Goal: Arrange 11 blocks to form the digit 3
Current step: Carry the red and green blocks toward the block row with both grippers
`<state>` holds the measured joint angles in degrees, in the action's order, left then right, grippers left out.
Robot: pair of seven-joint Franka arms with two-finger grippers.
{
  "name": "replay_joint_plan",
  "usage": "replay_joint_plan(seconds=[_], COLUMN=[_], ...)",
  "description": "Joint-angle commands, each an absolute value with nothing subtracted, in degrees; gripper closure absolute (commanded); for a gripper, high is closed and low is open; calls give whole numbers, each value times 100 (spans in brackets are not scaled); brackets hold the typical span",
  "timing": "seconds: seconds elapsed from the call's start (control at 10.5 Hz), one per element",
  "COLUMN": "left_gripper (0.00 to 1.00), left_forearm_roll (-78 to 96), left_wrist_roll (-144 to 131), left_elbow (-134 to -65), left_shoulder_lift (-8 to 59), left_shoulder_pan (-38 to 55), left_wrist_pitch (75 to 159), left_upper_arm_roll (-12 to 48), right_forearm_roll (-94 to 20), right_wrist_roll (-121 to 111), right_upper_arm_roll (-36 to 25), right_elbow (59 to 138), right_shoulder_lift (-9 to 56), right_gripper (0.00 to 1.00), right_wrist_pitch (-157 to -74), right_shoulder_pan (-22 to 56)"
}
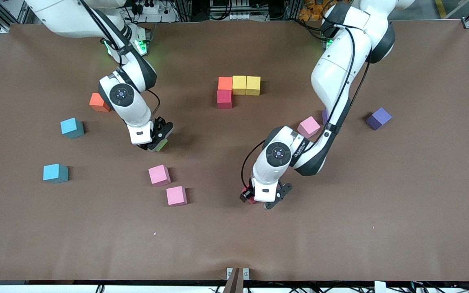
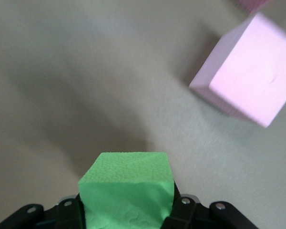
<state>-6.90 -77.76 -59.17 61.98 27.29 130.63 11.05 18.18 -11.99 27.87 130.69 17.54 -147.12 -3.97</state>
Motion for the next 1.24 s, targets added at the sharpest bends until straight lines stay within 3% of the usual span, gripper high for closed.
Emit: replay_joint_plan(seconds=[0.0, 0.57, 0.76, 0.96, 1.15], left_gripper=[59, 58, 58, 57, 57], left_forearm_roll=[-563, -563, -554, -562, -580], left_wrist_roll=[-7822, -7708, -7682, -7682, -7673], left_elbow=[-5933, -6317, -6931, -7748, -8522], left_shoulder_lift=[5811, 4775, 4309, 3747, 3184], left_shoulder_pan=[2698, 2409, 1823, 1180, 1046], left_wrist_pitch=[12517, 10856, 10837, 10994, 11205], left_upper_arm_roll=[1081, 1134, 1649, 2178, 2197], right_forearm_roll=[1173, 1046, 1098, 1107, 1125], right_wrist_roll=[98, 4555, 5393, 5799, 5880], right_upper_arm_roll=[2892, 2848, 2700, 2121, 1925], right_elbow=[12956, 12490, 12009, 11533, 11417], right_shoulder_lift=[1530, 1958, 2432, 2723, 2943], right_gripper=[72, 72, 72, 72, 72], right_wrist_pitch=[-14555, -14616, -14590, -14537, -14555], right_shoulder_pan=[268, 1676, 2054, 2783, 3084])
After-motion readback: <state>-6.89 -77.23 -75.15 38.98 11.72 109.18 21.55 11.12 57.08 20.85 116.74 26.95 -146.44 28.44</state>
